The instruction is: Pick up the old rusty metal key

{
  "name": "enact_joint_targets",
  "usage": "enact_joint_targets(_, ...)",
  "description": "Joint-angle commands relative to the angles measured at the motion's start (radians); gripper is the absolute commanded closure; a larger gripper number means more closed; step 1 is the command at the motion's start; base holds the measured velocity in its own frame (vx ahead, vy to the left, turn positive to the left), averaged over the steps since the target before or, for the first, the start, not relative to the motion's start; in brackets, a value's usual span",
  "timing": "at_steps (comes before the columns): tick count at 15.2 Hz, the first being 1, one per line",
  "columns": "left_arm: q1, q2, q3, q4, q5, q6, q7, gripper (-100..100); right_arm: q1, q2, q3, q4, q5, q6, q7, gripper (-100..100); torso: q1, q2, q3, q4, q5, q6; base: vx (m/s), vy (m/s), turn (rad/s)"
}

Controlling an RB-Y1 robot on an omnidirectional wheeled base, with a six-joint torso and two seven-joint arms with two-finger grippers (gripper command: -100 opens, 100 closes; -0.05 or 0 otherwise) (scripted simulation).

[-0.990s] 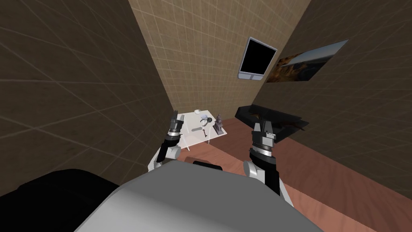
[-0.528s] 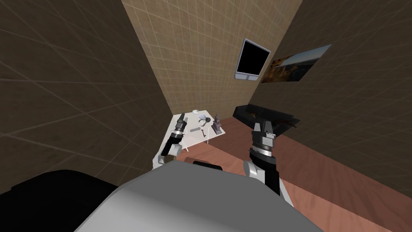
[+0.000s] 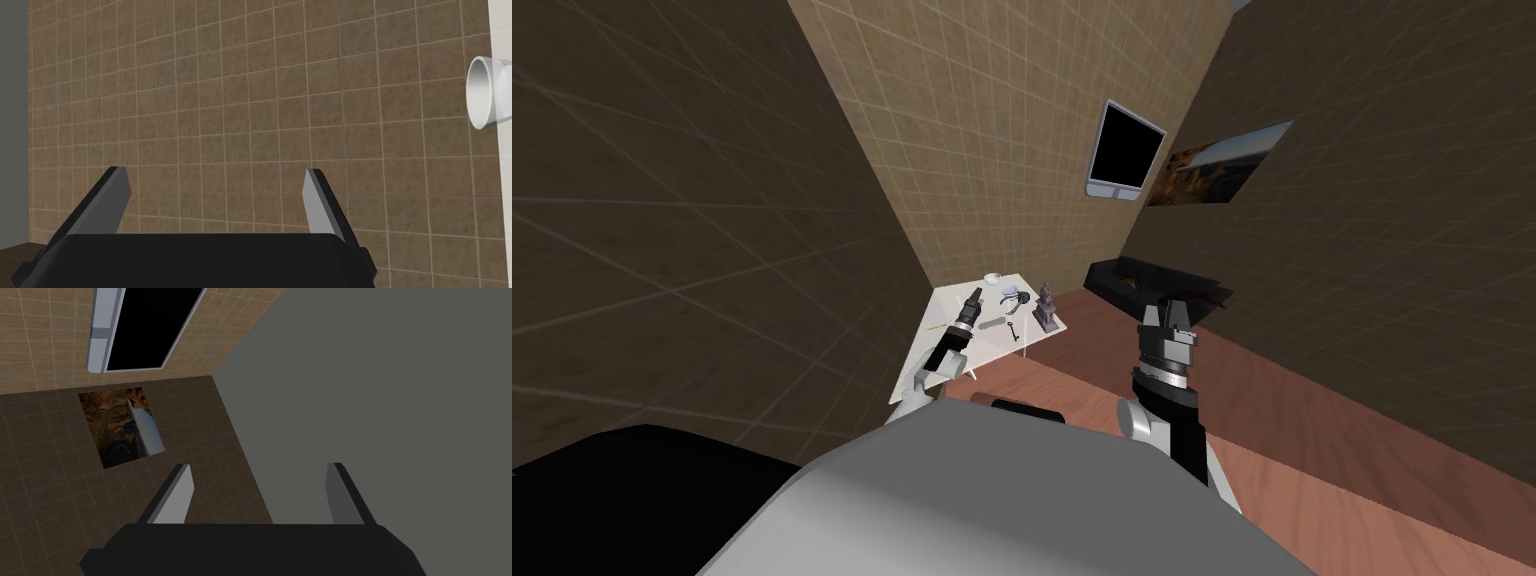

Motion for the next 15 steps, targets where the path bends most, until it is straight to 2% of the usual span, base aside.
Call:
enact_joint_targets(1, -0.016, 0.009, -0.004, 0.047, 0.003, 0.029, -0.012, -100, 0.000, 0.000, 0.000, 0.000, 0.000, 0.000, 0.000, 0, 0.000, 0.000, 0.000, 0.000, 0.000, 0.000, 0.005, -0.001, -0.099)
enact_joint_targets(2, -0.045, 0.020, -0.007, 0.073, 0.008, 0.066, -0.027, -100, 0.000, 0.000, 0.000, 0.000, 0.000, 0.000, 0.000, 0, 0.000, 0.000, 0.000, 0.000, 0.000, 0.000, 0.006, -0.003, -0.134)
enact_joint_targets(3, -0.045, 0.020, -0.007, 0.099, 0.008, 0.074, -0.027, -100, 0.000, 0.000, 0.000, 0.000, 0.000, 0.000, 0.000, 0, 0.000, 0.000, 0.000, 0.000, 0.000, 0.000, 0.007, -0.001, -0.136)
enact_joint_targets(4, -0.045, 0.020, -0.007, 0.099, 0.008, 0.074, -0.027, -100, 0.000, 0.000, 0.000, 0.000, 0.000, 0.000, 0.000, 0, 0.000, 0.000, 0.000, 0.000, 0.000, 0.000, 0.005, 0.001, -0.057)
enact_joint_targets(5, -0.076, 0.031, -0.011, 0.138, 0.014, 0.107, -0.044, -100, 0.000, 0.000, 0.000, 0.000, 0.000, 0.000, 0.000, 0, 0.000, 0.000, 0.000, 0.000, 0.000, 0.000, 0.004, -0.001, -0.095)
enact_joint_targets(6, -0.076, 0.031, -0.011, 0.154, 0.014, 0.121, -0.044, -100, 0.000, 0.000, 0.000, 0.000, 0.000, 0.000, 0.000, 0, 0.000, 0.000, 0.000, 0.000, 0.000, 0.000, 0.006, -0.002, -0.137)
enact_joint_targets(7, -0.107, 0.040, -0.014, 0.177, 0.020, 0.149, -0.060, -100, 0.000, 0.000, 0.000, 0.000, 0.000, 0.000, 0.000, 0, 0.000, 0.000, 0.000, 0.000, 0.000, 0.000, 0.008, -0.003, -0.172)
enact_joint_targets(8, -0.107, 0.040, -0.014, 0.196, 0.020, 0.169, -0.060, -100, 0.000, 0.000, 0.000, 0.000, 0.000, 0.000, 0.000, 0, 0.000, 0.000, 0.000, 0.000, 0.000, 0.000, 0.009, -0.001, -0.137)
enact_joint_targets(10, -0.107, 0.040, -0.014, 0.209, 0.020, 0.169, -0.060, -100, 0.000, 0.000, 0.000, 0.000, 0.000, 0.000, 0.000, 0, 0.000, 0.000, 0.000, 0.000, 0.000, 0.000, 0.004, 0.001, -0.007)
enact_joint_targets(11, -0.138, 0.049, -0.018, 0.241, 0.025, 0.217, -0.077, -100, 0.000, 0.000, 0.000, 0.000, 0.000, 0.000, 0.000, 0, 0.000, 0.000, 0.000, 0.000, 0.000, -0.001, 0.004, -0.003, -0.073)
enact_joint_targets(13, -0.138, 0.049, -0.018, 0.266, 0.025, 0.217, -0.077, -100, 0.000, 0.000, 0.000, 0.000, 0.000, 0.000, 0.000, 0, 0.000, 0.000, 0.000, 0.000, 0.000, 0.000, 0.005, -0.001, -0.097)
enact_joint_targets(14, -0.171, 0.056, -0.021, 0.305, 0.031, 0.253, -0.094, -100, 0.000, 0.000, 0.000, 0.000, 0.000, 0.000, 0.000, 0, 0.000, 0.000, 0.000, 0.000, 0.000, 0.000, 0.006, -0.002, -0.119)
enact_joint_targets(15, -0.171, 0.056, -0.021, 0.323, 0.031, 0.265, -0.094, -100, 0.000, 0.000, 0.000, 0.000, 0.000, 0.000, 0.000, 0, 0.000, 0.000, 0.000, 0.000, 0.000, 0.000, 0.008, -0.001, -0.133)
